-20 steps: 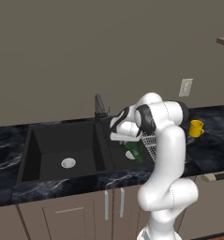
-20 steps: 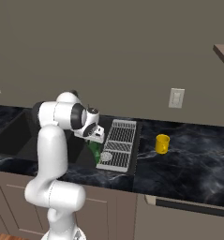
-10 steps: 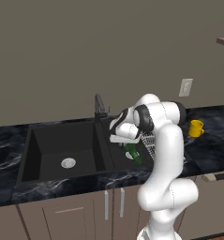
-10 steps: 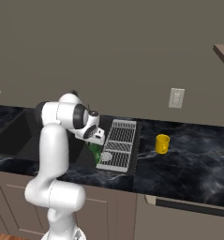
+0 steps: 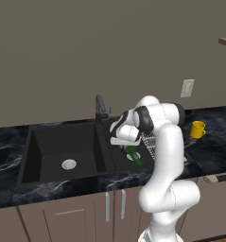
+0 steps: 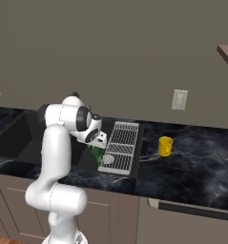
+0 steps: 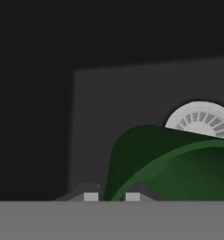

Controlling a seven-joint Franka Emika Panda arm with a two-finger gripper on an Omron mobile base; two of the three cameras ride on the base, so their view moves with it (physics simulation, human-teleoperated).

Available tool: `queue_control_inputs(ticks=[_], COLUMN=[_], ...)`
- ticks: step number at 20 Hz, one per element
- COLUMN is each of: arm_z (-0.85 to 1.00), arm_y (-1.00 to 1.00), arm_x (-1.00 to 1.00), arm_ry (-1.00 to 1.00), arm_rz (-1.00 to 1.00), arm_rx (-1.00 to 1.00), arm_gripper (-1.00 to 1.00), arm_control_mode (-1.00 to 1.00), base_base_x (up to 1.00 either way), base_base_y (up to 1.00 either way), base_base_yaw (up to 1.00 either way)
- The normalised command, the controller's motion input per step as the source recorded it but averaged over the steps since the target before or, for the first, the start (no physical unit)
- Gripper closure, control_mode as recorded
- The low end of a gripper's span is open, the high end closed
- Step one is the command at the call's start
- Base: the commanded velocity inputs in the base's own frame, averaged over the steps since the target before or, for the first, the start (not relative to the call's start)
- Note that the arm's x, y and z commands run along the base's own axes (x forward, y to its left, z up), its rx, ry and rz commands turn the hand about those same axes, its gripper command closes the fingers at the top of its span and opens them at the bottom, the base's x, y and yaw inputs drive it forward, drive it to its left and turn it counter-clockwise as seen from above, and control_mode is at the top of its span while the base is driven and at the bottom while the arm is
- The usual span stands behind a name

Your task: Move any existing items from the left basin to the right basin for drying. Then move the mug from the counter to the left basin of the sink for washing.

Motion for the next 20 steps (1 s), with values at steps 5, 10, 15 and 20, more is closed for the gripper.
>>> queue_control_inputs(ticks=[5, 10, 15, 20], arm_z=[-0.12, -0.13, -0.15, -0.16], arm_y=[0.00, 0.00, 0.00, 0.00], arm_x=[0.09, 0.09, 0.10, 0.10], arm_ry=[0.00, -0.01, -0.01, 0.00], arm_rz=[0.00, 0.00, 0.00, 0.00], arm_rx=[0.00, 0.00, 0.00, 0.00], arm_gripper=[1.00, 1.00, 1.00, 1.00], arm_control_mode=[-1.00, -1.00, -1.00, -1.00], base_base_x=[0.00, 0.00, 0.00, 0.00], base_base_y=[0.00, 0.00, 0.00, 0.00], base_base_yaw=[0.00, 0.00, 0.00, 0.00])
